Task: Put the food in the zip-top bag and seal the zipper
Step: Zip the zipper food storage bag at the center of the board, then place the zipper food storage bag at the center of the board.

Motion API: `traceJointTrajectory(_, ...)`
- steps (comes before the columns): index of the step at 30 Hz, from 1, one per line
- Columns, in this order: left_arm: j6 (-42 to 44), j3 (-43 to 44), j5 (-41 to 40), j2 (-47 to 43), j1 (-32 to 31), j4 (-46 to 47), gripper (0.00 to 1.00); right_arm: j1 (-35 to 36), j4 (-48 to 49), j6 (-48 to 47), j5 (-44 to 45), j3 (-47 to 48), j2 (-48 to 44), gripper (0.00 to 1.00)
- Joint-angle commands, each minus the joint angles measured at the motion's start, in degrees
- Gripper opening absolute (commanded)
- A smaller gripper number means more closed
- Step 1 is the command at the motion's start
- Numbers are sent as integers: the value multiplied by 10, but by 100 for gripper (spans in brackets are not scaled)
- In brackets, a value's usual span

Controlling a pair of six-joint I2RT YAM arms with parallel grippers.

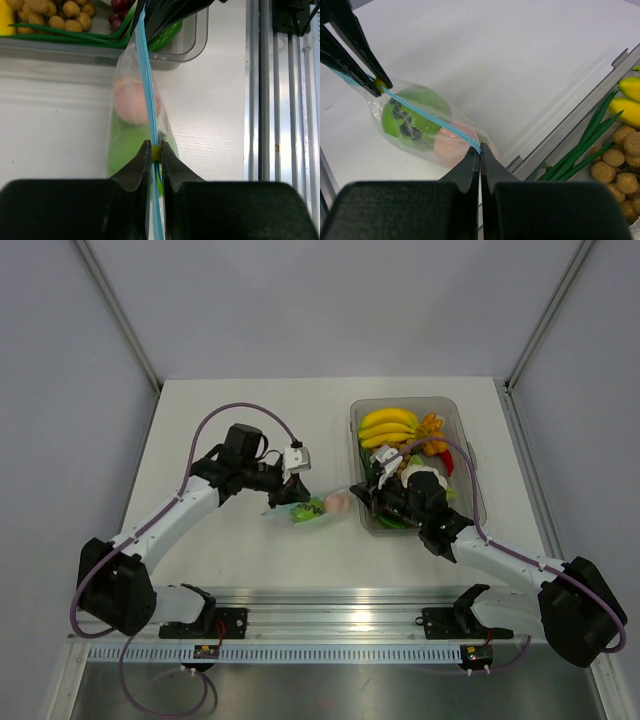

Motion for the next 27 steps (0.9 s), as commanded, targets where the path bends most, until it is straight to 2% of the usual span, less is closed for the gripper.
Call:
traceJointTrajectory(1, -38, -43, -38, -59, 34, 12, 0, -6, 48, 9, 64, 9, -11, 0)
traceJointTrajectory(6, -48, -74, -47, -110, 72, 30, 0, -6, 63, 28, 86, 10, 0, 0)
traceJointTrajectory(15, -48, -94, -47, -126, 130, 13, 0, -6, 87, 49, 130, 13, 19, 0)
traceJointTrajectory(20, -47, -127, -62, -154, 161, 35, 0, -7, 97, 56, 172, 8, 24, 0)
traceJointTrajectory(27, -54, -144, -61, -160, 184, 51, 0, -7, 99, 57, 174, 10, 31, 0)
